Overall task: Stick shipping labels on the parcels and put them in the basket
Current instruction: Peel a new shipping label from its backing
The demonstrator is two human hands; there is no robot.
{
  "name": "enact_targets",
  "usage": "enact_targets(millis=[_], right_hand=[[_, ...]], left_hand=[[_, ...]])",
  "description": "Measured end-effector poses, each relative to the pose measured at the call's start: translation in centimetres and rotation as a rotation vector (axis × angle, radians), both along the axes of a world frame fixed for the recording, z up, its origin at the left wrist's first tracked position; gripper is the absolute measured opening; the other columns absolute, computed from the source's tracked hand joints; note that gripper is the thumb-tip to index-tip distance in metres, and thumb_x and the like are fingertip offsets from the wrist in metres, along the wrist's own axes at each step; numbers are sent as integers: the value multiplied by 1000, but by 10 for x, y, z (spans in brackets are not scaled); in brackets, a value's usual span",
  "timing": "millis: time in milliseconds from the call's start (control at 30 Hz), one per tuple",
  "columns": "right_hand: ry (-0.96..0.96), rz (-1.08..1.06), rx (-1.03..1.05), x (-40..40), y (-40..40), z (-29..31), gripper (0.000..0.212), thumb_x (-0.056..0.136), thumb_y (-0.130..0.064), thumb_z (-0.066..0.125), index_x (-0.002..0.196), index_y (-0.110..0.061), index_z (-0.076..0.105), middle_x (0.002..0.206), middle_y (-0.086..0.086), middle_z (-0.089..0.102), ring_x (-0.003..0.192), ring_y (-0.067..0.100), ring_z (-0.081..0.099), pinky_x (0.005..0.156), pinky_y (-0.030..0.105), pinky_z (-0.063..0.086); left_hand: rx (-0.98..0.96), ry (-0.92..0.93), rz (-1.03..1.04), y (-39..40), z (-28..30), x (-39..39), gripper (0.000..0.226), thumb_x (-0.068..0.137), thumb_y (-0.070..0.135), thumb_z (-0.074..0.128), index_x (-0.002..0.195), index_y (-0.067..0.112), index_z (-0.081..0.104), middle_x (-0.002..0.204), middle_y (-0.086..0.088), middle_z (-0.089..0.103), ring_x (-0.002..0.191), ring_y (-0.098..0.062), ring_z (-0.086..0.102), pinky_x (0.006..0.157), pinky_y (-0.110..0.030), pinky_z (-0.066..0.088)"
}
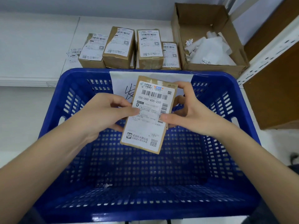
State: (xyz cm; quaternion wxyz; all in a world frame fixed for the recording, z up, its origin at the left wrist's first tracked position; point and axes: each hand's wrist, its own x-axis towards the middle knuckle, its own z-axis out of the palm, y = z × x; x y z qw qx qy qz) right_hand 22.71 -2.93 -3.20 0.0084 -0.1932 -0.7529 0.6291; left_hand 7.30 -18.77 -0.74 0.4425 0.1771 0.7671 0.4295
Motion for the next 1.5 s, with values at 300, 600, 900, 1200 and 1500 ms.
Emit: enact_targets(millis=[300, 600, 900, 1200, 1500], right_hand=[[-60, -150, -108, -4, -3, -1, 14, 98, -35, 43, 97, -26, 32, 94, 4, 72, 75, 25, 72, 68, 43, 60], [-39, -322, -5, -7, -7, -7, 17, 102, -39, 31, 94, -27, 40, 98, 14, 64, 76, 26, 70, 56, 41, 60], [-64, -91, -9, -2, 2, -6, 107, 69, -34, 74, 149, -37, 3, 126, -3, 55, 99, 10, 66, 85, 32, 56], [-138, 105, 64, 1, -6, -6, 139, 67, -17, 84, 139, -40, -33, 127, -43, 26, 107, -3, 59, 86, 18, 51], [-246, 123, 99, 3, -10, -2, 147, 60, -27, 87, 137, -40, -37, 120, -44, 26, 106, -4, 56, 99, 23, 46]], left_hand=[[-2, 72, -94, -1, 12, -8, 4, 80, 12, 71, 79, 11, 74, 81, 8, 75, 73, -5, 70, 53, -20, 55], [-8, 3, -65, 2, 5, 2, 9, 81, 11, 71, 87, 5, 74, 82, 0, 75, 74, -12, 71, 54, -25, 58], [69, -18, 77, 5, 5, 0, 10, 82, 15, 70, 85, 6, 73, 82, 2, 75, 74, -8, 71, 51, -21, 54], [74, -23, 90, 5, 5, 0, 8, 83, 12, 70, 84, 5, 72, 82, 3, 75, 74, -7, 71, 50, -20, 54], [44, -14, 78, 5, -2, 2, 8, 85, 11, 68, 83, 4, 72, 81, 3, 75, 72, -7, 71, 51, -22, 55]])
